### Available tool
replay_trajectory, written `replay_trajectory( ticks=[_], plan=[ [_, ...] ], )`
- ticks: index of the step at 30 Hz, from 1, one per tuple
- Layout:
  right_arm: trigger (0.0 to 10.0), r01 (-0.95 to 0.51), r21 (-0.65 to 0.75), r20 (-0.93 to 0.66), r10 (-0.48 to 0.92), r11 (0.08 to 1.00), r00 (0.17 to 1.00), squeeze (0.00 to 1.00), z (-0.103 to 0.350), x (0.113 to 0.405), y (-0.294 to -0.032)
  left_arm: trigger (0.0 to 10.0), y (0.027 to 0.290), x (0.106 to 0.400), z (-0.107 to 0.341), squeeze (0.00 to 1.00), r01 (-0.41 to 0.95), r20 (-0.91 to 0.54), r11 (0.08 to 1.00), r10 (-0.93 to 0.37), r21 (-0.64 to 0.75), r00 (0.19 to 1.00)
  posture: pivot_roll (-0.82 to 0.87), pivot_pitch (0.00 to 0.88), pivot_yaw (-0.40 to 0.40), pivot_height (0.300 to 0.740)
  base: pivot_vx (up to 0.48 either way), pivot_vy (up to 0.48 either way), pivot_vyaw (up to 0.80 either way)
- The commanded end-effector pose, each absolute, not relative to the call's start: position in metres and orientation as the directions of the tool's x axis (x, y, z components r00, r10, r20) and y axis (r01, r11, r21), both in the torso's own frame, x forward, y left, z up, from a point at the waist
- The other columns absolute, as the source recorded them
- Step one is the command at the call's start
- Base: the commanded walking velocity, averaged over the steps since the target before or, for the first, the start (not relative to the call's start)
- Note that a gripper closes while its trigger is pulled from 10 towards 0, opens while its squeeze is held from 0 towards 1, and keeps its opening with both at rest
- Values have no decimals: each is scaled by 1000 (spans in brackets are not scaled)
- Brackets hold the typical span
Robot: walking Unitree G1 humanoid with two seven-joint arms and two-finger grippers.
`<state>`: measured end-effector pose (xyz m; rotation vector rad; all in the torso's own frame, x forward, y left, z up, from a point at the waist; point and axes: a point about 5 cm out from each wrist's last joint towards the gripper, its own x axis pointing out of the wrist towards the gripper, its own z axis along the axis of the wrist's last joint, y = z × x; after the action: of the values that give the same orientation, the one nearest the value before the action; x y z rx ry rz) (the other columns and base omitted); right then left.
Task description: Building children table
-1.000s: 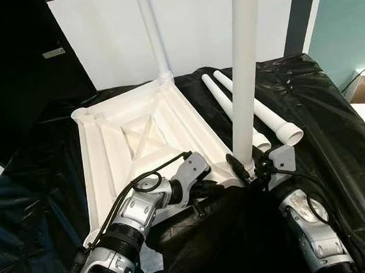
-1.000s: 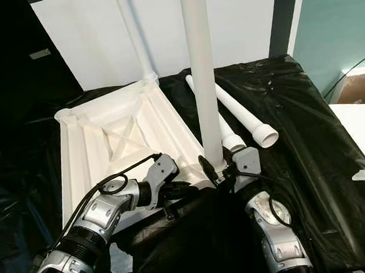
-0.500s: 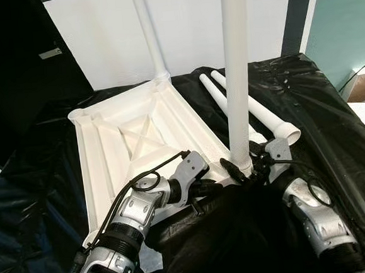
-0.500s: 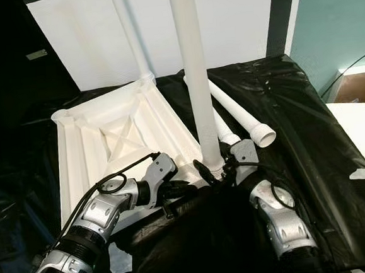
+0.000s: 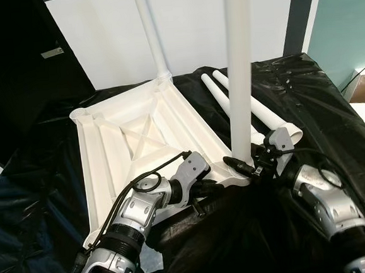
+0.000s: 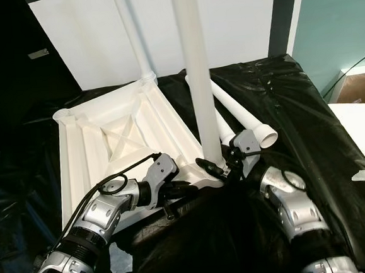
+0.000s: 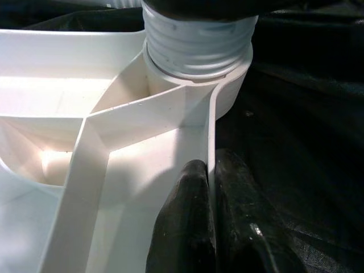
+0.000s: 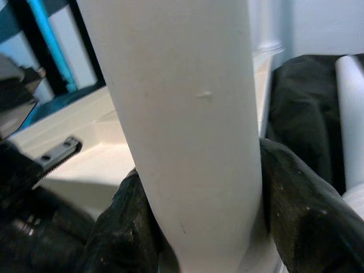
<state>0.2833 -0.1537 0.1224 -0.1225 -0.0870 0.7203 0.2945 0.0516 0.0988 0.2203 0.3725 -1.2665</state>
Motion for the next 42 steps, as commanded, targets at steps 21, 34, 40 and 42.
replay_trajectory(
  ticks=[21, 34, 40, 42],
  plan=[
    [10000, -374, -104, 130, 386, 921, 913, 1000, 112, 269, -148, 10000, 68, 283, 70, 0, 932, -478, 335, -847, -138, 234, -25, 0, 141, 740, 0, 0, 0],
    [0, -654, -172, -24, 661, 737, 750, 0, 116, 278, -157, 10000, 60, 285, 71, 0, 930, -463, 341, -852, -135, 246, -52, 0, 108, 740, 0, 0, 0],
    [0, -641, -145, -33, 644, 754, 765, 0, 107, 270, -149, 10000, 63, 285, 70, 0, 929, -466, 344, -849, -133, 248, -53, 0, 112, 740, 0, 0, 0],
    [0, -527, -117, 25, 533, 842, 846, 0, 102, 262, -140, 10000, 66, 285, 70, 0, 928, -471, 348, -846, -133, 250, -53, 0, 121, 740, 0, 0, 0]
  ],
)
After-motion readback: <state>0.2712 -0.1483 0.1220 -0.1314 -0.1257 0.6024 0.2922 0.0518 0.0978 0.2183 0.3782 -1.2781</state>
